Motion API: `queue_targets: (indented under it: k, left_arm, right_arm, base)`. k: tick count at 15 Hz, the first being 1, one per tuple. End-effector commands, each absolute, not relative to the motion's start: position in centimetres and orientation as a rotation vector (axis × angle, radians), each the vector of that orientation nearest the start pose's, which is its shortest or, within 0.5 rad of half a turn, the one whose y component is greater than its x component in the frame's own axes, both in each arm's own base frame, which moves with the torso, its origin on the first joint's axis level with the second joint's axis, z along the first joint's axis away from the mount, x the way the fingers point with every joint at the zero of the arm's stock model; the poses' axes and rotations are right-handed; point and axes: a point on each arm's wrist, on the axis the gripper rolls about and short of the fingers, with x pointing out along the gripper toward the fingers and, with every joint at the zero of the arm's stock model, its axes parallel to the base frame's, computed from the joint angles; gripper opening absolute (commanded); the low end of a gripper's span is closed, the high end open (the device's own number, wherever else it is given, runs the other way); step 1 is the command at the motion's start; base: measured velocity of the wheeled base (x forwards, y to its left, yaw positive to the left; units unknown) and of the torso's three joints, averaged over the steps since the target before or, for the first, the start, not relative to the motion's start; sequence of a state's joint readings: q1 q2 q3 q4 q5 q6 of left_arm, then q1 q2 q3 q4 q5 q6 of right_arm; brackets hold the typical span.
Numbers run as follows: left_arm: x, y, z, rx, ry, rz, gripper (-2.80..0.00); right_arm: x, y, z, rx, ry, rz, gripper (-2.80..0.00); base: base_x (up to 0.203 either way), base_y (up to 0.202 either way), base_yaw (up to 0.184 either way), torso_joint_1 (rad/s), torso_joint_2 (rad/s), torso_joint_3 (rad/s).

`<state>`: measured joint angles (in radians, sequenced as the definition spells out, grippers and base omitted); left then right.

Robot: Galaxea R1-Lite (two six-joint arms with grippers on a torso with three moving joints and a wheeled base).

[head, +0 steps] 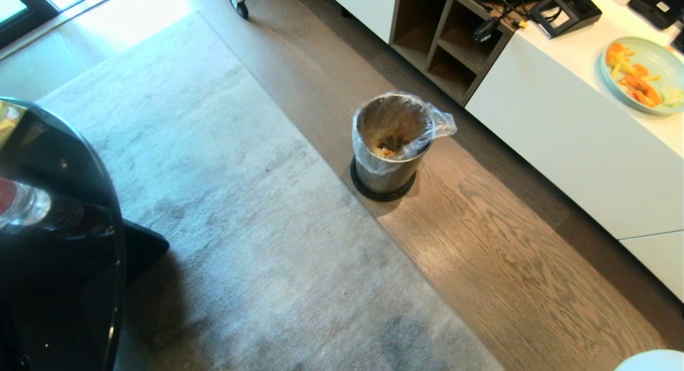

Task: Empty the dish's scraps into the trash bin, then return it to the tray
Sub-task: Pour the leftover food from the bowl into the trash can

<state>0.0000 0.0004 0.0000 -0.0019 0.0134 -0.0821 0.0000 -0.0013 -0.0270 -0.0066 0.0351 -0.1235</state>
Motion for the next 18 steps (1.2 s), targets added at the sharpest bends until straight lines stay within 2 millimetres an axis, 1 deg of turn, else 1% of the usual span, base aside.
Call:
queue_targets:
  k: [1, 3, 5, 6, 8, 10, 12, 13, 15, 17, 18]
  left_arm:
    - [-2.3, 0.0, 7.6, -0.083, -0.002, 0.014, -2.80]
    - [-2.3, 0.0, 7.6, -0.083, -0.002, 0.014, -2.80]
    - [-2.3, 0.0, 7.6, -0.083, -0.002, 0.014, -2.80]
    - [-2.3, 0.0, 7.6, -0.083, -0.003, 0.014, -2.80]
    - [-2.3, 0.0, 7.6, -0.083, -0.003, 0.014, -2.80]
    - [-2.3, 0.0, 7.6, -0.083, -0.004, 0.014, -2.80]
    - [-2.3, 0.0, 7.6, -0.083, -0.002, 0.014, -2.80]
    - [-2.3, 0.0, 7.6, -0.083, -0.004, 0.014, -2.80]
    - [-2.3, 0.0, 7.6, -0.083, -0.002, 0.014, -2.80]
    - [-2.3, 0.0, 7.6, -0.083, -0.003, 0.014, -2.80]
    - [-2.3, 0.0, 7.6, -0.083, -0.002, 0.014, -2.80]
  right_arm:
    - [-3.1, 0.1, 10.4, -0.150, -0.085, 0.046, -2.80]
    - [-2.9, 0.1, 12.9, -0.175, -0.075, 0.052, -2.80]
    - [-1.7, 0.1, 16.1, -0.203, -0.044, 0.055, -2.80]
    - [-0.6, 0.1, 18.0, -0.215, -0.035, 0.056, -2.80]
    - [2.5, 0.1, 21.3, -0.228, -0.028, 0.055, -2.80]
    - [6.6, 0.1, 23.8, -0.237, -0.041, 0.054, -2.80]
    - [11.6, 0.1, 25.1, -0.246, -0.067, 0.046, -2.80]
    - [14.4, 0.0, 25.4, -0.260, -0.093, 0.037, -2.80]
    - [19.9, -0.2, 25.4, -0.332, -0.171, 0.013, -2.80]
    - [25.1, -0.4, 25.3, -0.450, -0.272, 0.001, -2.80]
    - [27.7, -0.4, 25.6, -0.528, -0.341, 0.004, -2.80]
  base:
    - [0.000, 0.000, 0.000, 0.000, 0.00, 0.000]
    - [0.000, 0.000, 0.000, 0.000, 0.00, 0.000]
    - [0.000, 0.000, 0.000, 0.000, 0.00, 0.000]
    - [0.000, 0.000, 0.000, 0.000, 0.00, 0.000]
    - [0.000, 0.000, 0.000, 0.000, 0.00, 0.000]
    - [0.000, 0.000, 0.000, 0.000, 0.00, 0.000]
    - [0.000, 0.000, 0.000, 0.000, 0.00, 0.000]
    - [0.000, 0.000, 0.000, 0.000, 0.00, 0.000]
    - [0.000, 0.000, 0.000, 0.000, 0.00, 0.000]
    - [0.000, 0.000, 0.000, 0.000, 0.00, 0.000]
    - [0.000, 0.000, 0.000, 0.000, 0.00, 0.000]
